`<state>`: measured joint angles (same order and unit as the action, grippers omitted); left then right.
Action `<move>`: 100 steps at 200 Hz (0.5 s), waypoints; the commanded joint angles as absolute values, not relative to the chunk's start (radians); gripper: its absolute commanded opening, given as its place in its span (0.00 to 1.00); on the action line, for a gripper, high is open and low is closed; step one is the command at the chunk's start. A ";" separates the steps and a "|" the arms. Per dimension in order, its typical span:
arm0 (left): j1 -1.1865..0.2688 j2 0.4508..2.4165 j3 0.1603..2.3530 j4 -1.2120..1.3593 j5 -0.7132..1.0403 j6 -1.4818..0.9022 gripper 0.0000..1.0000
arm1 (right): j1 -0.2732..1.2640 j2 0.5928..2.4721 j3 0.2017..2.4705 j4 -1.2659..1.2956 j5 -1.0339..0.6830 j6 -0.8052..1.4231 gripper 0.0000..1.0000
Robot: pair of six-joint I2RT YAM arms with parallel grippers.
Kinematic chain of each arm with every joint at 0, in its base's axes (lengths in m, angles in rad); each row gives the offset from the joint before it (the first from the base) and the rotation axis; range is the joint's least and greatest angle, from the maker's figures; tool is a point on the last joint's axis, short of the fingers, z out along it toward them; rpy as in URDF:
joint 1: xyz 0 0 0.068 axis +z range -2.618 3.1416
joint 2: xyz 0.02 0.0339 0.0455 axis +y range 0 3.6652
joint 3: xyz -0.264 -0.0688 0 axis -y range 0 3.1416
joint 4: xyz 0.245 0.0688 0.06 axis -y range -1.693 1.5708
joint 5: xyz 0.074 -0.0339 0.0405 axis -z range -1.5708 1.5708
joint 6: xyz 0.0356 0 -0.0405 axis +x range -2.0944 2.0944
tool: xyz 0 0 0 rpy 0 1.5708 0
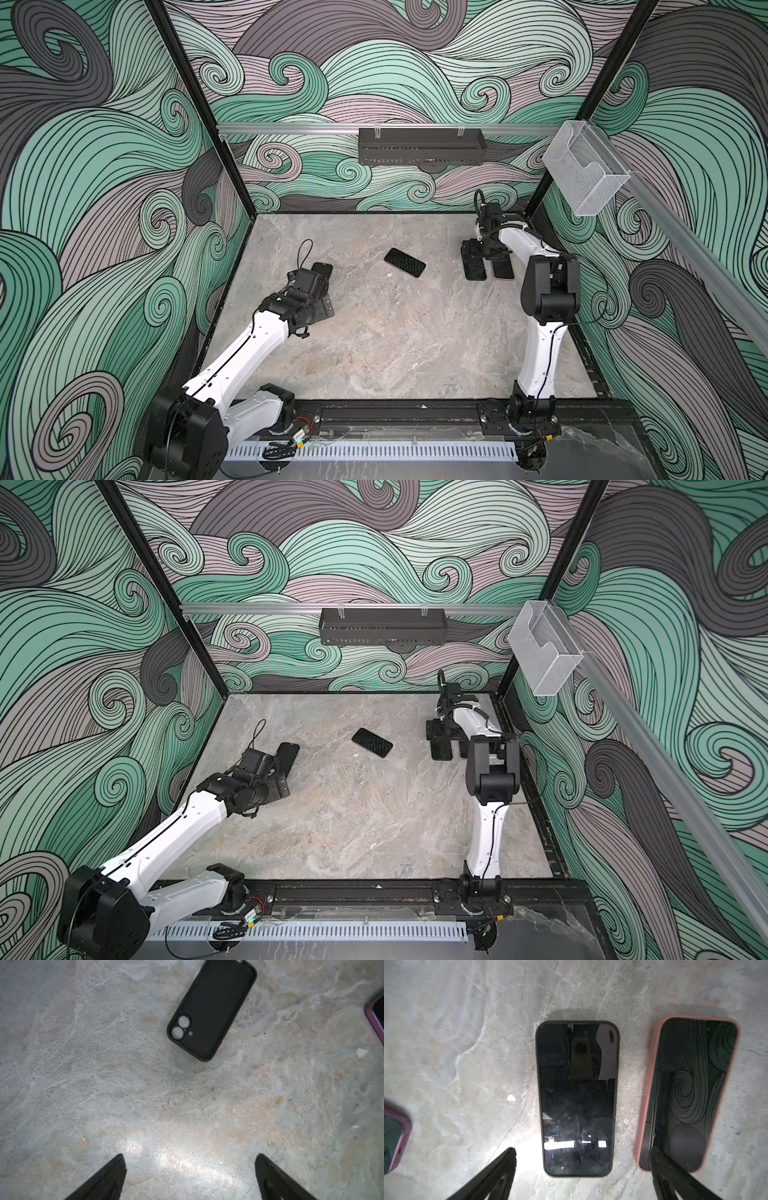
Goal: Put the phone into the phone case
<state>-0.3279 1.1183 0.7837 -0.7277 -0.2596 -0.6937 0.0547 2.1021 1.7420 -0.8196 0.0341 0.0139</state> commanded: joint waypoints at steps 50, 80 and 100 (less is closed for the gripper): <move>-0.246 1.234 0.837 -0.611 -0.366 -0.903 0.90 | 0.213 1.865 1.541 -0.804 0.020 -0.087 0.97; -0.215 1.332 0.870 -0.575 -0.356 -0.953 0.82 | 0.304 1.764 1.432 -0.751 0.019 -0.086 0.96; -0.199 1.408 0.900 -0.556 -0.353 -0.974 0.77 | 0.355 1.690 1.364 -0.714 -0.004 -0.085 0.96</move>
<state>-0.2214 1.3407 0.8444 -0.5983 -0.3374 -0.9157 0.3153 1.7756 1.4174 -0.7647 0.0219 -0.0689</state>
